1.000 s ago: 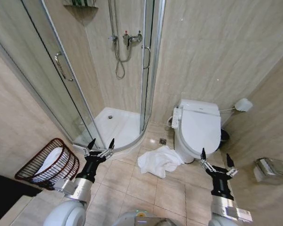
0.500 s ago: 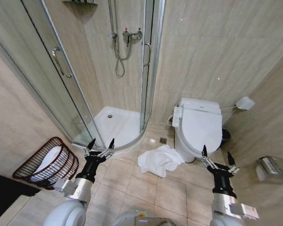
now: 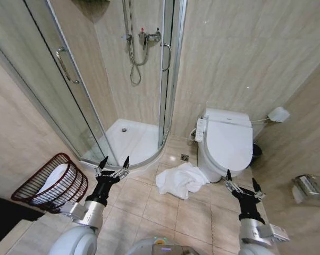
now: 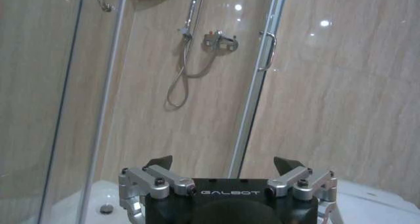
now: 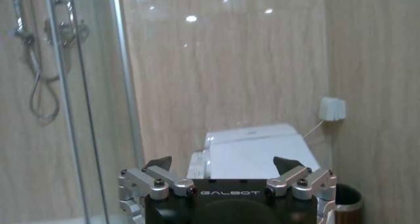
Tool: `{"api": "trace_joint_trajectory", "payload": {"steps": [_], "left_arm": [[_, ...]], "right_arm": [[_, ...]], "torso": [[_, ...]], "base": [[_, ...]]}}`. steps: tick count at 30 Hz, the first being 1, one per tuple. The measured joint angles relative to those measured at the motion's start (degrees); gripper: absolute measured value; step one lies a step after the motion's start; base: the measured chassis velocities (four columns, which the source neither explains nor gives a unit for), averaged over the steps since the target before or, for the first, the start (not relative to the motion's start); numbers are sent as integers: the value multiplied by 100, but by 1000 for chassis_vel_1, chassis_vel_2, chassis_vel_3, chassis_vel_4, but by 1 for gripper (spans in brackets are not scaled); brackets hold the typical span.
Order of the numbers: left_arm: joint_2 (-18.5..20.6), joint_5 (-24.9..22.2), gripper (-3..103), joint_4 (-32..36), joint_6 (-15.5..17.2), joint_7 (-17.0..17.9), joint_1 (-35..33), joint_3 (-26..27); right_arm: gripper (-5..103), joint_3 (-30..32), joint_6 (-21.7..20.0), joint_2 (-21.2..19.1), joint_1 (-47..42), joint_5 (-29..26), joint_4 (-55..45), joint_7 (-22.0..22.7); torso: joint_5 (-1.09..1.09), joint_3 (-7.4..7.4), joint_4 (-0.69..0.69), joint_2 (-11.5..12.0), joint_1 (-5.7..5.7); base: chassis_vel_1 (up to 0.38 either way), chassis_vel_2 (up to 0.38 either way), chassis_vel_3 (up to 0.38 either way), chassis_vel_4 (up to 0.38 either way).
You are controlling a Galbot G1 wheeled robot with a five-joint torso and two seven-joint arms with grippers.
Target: Discard the used towel into the hamper.
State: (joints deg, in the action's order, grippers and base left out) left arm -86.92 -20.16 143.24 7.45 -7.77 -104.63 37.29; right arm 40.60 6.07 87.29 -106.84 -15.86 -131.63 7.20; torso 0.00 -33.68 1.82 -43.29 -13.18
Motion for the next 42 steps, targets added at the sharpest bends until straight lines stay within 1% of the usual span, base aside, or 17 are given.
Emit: {"api": "trace_joint_trajectory", "payload": {"steps": [1,3,7,20,34,41,42], "left_arm": [[0,0,100,0,0,0,0,0],[0,0,100,0,0,0,0,0],[0,0,100,0,0,0,0,0],[0,0,100,0,0,0,0,0],[0,0,100,0,0,0,0,0],[0,0,100,0,0,0,0,0],[0,0,100,0,0,0,0,0]], "right_arm": [[100,0,0,0,0,0,0,0],[100,-31,-8,-72,37,-2,126,-36],[100,-50,4,-113,43,-3,206,-82],[100,-40,307,-105,91,-2,514,-136],[100,-51,358,-124,169,-54,552,-107],[100,-39,379,-115,185,-111,604,-80],[100,-39,379,-115,185,-111,604,-80]], "torso": [[0,0,0,0,0],[0,50,0,82,33],[0,100,0,171,71],[0,292,0,500,210],[0,475,0,818,343],[0,599,0,1022,424],[0,599,0,1022,424]], "base": [[0,0,0,0],[0,0,0,0],[0,0,0,0],[0,0,0,0],[0,0,0,0],[0,0,0,0],[0,0,0,0]]}}
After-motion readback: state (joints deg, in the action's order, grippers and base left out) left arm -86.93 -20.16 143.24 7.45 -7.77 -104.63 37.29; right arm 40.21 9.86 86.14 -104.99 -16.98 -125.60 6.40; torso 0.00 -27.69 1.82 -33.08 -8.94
